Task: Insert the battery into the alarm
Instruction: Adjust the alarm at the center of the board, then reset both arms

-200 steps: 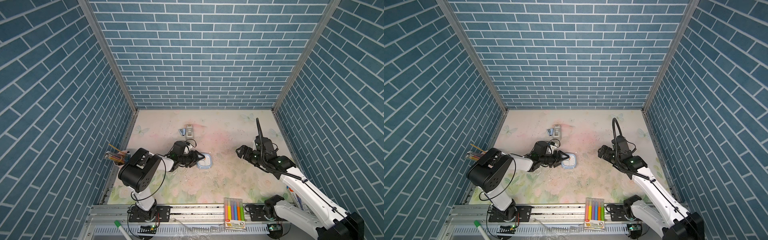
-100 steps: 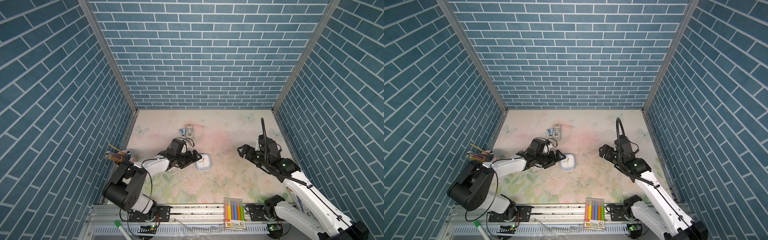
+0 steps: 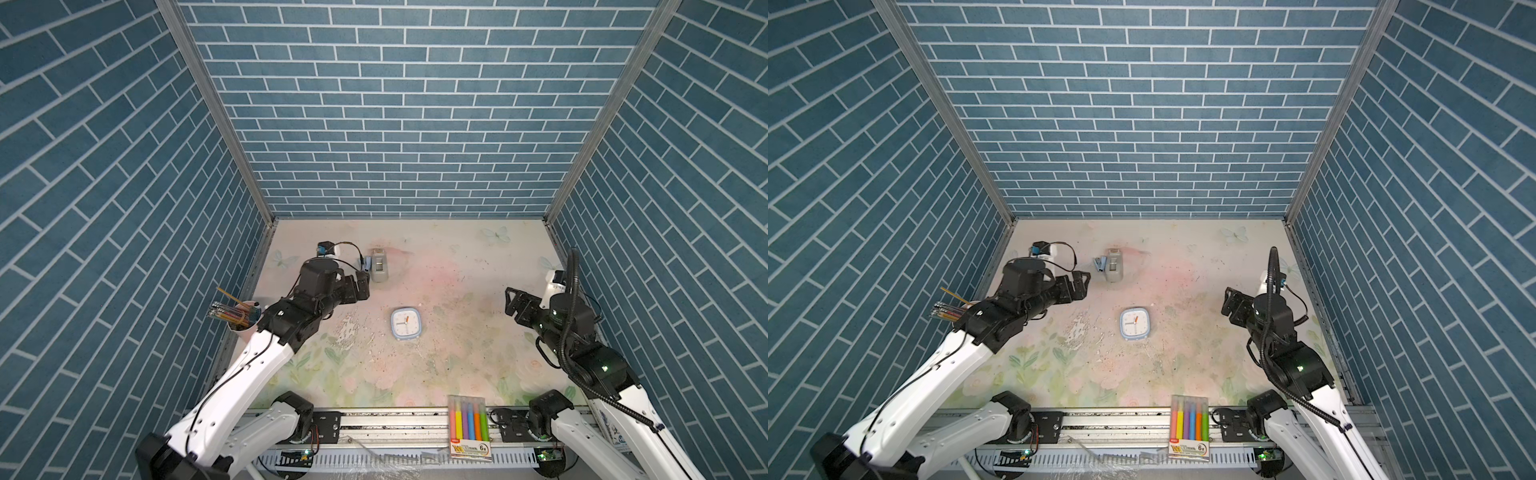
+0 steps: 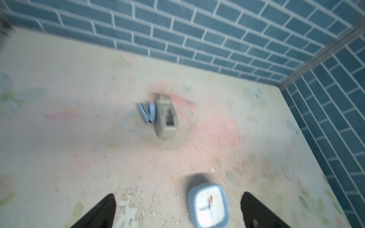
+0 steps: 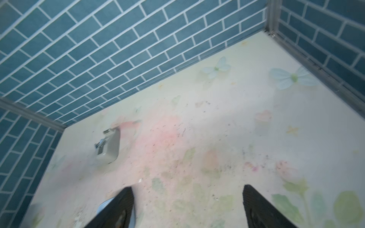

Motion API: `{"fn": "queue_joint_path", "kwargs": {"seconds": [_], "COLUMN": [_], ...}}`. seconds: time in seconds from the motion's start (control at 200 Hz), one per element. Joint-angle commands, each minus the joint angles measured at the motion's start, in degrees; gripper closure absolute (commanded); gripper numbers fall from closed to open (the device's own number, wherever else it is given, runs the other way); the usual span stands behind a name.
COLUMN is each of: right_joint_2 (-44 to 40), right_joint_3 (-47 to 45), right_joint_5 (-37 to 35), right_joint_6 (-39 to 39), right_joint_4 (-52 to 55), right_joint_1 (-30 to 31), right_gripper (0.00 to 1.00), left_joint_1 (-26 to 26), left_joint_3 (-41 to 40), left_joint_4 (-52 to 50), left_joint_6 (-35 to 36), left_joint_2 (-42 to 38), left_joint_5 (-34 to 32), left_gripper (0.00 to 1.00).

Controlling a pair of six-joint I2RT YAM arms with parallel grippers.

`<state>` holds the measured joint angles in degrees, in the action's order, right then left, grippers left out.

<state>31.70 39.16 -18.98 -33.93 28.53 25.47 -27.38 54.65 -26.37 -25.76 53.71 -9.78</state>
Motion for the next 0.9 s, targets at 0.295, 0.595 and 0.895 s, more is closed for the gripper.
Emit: {"fn": "queue_joint_path", "kwargs": {"seconds": [0.295,0.595,0.895], "right_joint_2": [12.00,36.85,50.96], "right_joint_3": [-22.96,-24.74,-23.42], "right_joint_5": [-39.74,-21.78,-1.46], "right_joint_6": [34.55,33.08,32.00], "right_joint_4": [-45.75,-73.56,-86.57], "right_joint_1": [-2.04,-11.31,-21.50], "right_gripper": [0.07,0.07,0.11], "left_joint_1": [7.60,14.67,19.30], "left_joint_3": [-28.40,-32.61,-36.99], "left_joint_4": [48.92,63.51,87.33], "left_joint_6": [22.27,27.84,31.33], "left_joint_2": [9.56,21.47,34.85], "left_joint_5": [-33.89,-24.36,-13.03], "left_gripper": [0.00,0.00,0.00]}}
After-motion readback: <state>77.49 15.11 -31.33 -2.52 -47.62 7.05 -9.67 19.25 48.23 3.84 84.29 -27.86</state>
